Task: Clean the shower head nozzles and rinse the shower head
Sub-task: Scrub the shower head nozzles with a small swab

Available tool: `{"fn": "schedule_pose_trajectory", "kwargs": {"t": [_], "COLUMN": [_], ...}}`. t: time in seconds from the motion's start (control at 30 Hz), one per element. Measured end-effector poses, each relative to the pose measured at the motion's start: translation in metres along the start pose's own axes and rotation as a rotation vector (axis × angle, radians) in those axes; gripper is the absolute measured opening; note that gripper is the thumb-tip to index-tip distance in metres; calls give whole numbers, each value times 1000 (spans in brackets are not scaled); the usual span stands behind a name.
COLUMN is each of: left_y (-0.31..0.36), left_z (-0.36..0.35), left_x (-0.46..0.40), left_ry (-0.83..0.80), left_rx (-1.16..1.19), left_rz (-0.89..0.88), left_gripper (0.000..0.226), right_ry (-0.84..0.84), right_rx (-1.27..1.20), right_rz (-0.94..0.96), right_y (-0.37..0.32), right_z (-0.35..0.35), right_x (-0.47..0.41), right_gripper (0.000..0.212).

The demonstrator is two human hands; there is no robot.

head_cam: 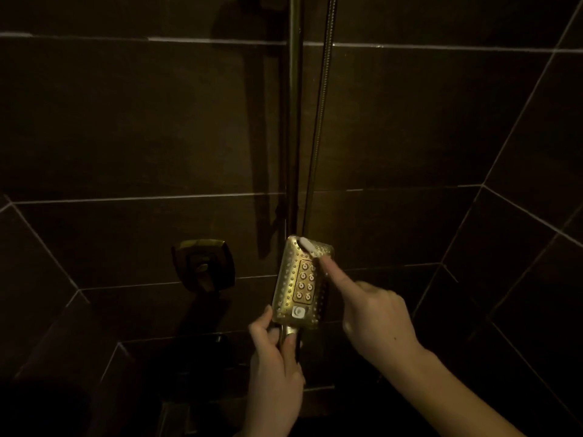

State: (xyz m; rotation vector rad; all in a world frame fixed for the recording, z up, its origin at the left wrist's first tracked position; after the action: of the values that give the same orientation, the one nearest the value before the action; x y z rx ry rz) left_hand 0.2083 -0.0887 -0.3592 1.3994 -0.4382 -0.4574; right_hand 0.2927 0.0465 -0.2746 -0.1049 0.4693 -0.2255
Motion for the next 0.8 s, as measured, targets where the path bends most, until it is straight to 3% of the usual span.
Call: {"fn": "schedule_pose_trajectory", "kwargs": {"t": [0.1,0.2,0.43,0.5,0.8], "left_y": [0,3,-5,-10,-15], "left_z": [1,1,3,4,0], "left_x": [2,3,0,1,3], "left_ry": [-6,-10,-18,-6,-27], "left_rx": [-9,31,219,229,267], "left_rz": [-9,16,154,176,205], "left_gripper": [77,76,58,60,67], "right_ry": [-31,17,-94,-161,-185], "right_rx": [26,15,87,143,89], "right_rz": [97,48,0,60,-35], "right_y": [-9,-4,3,4,2], "right_z": [-2,-1,-1,-5,-9], "right_x": [-1,-6,8,17,28], "right_gripper": [91,91,107,112,103]}}
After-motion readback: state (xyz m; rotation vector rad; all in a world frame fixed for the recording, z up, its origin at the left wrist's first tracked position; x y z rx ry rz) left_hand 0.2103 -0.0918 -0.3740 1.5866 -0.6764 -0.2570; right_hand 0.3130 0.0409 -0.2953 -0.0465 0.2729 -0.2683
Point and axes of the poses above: each hand's wrist, its own x-axis away from the middle knuckle, its own z-axis out of the back of the hand, y = z × x, the point moved 1 cm from there along -x, towards the middle knuckle, and after that the axes turned 7 degrees about z, right-handed, at the moved point
